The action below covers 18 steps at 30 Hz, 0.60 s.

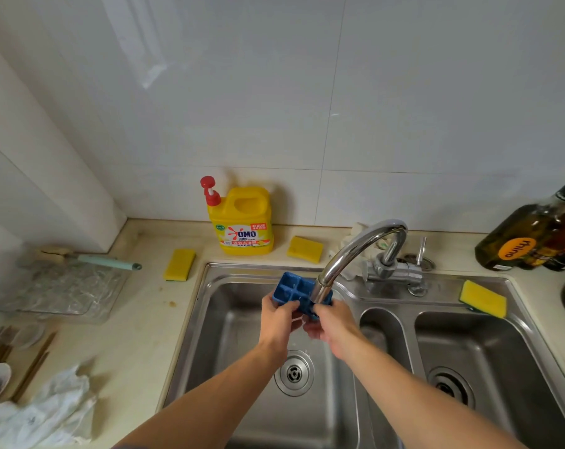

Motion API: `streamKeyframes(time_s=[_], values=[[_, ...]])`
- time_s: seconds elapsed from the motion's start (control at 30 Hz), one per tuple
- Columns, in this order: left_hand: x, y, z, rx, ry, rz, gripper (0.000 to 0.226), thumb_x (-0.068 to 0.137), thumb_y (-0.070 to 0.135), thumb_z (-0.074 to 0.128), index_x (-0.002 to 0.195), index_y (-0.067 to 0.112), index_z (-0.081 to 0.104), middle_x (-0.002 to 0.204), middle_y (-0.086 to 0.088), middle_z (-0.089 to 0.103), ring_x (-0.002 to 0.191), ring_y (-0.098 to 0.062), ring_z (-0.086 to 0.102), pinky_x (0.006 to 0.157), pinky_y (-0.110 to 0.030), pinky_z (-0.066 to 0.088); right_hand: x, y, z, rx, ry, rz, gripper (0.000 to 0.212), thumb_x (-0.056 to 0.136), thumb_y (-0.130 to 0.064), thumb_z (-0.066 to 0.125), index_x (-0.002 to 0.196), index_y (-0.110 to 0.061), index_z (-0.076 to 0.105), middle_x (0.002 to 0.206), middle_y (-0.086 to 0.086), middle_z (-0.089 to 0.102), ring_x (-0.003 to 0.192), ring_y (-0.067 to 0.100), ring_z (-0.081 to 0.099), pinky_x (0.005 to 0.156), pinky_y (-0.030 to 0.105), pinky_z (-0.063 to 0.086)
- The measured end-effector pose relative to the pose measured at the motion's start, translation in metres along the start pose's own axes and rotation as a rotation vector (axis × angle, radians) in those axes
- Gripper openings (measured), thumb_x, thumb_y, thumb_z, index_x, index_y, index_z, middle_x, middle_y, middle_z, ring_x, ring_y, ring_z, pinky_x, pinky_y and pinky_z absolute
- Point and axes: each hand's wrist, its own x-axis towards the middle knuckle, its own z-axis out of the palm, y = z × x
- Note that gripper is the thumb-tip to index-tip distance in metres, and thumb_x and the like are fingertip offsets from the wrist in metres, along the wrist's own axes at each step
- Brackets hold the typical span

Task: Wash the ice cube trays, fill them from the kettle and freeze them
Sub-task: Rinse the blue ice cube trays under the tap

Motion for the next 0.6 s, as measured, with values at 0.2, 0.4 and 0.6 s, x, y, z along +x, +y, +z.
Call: streamKeyframes(time_s=[0.2, 0.4, 0.6], values=[[0.008, -0.011, 0.013, -0.028, 0.118, -0.144, 0.017, 0.086, -0.004, 0.053, 0.096, 0.003, 0.064, 0.087, -0.018, 0.07, 0.079, -0.03, 0.065, 0.076, -0.043, 0.056, -0.003, 0.01, 0.001, -0.129, -0.025, -0.03, 0.02, 0.095, -0.005, 0.053, 0.103, -0.009, 0.07, 0.084, 0.017, 0.077, 0.063, 0.025, 0.07, 0.058, 0.032, 0.057], [0.023, 0.001, 0.003, 0.223, 0.059, 0.013, 0.034, 0.085, -0.013, 0.043, 0.097, 0.014, 0.061, 0.093, -0.015, 0.071, 0.087, -0.03, 0.067, 0.083, -0.046, 0.06, 0.003, 0.008, -0.013, -0.159, -0.093, 0.042, 0.015, 0.097, -0.012, 0.06, 0.112, -0.013, 0.06, 0.096, 0.015, 0.074, 0.07, 0.023, 0.072, 0.059, 0.031, 0.057], [0.022, 0.01, 0.003, 0.47, -0.059, 0.04, 0.038, 0.084, -0.003, 0.059, 0.117, 0.012, 0.047, 0.11, -0.012, 0.064, 0.099, -0.026, 0.067, 0.085, -0.044, 0.06, 0.009, 0.005, -0.02, -0.188, -0.056, 0.079, 0.017, 0.096, 0.0, 0.05, 0.1, -0.007, 0.065, 0.07, 0.015, 0.076, 0.055, 0.025, 0.068, 0.051, 0.031, 0.056]])
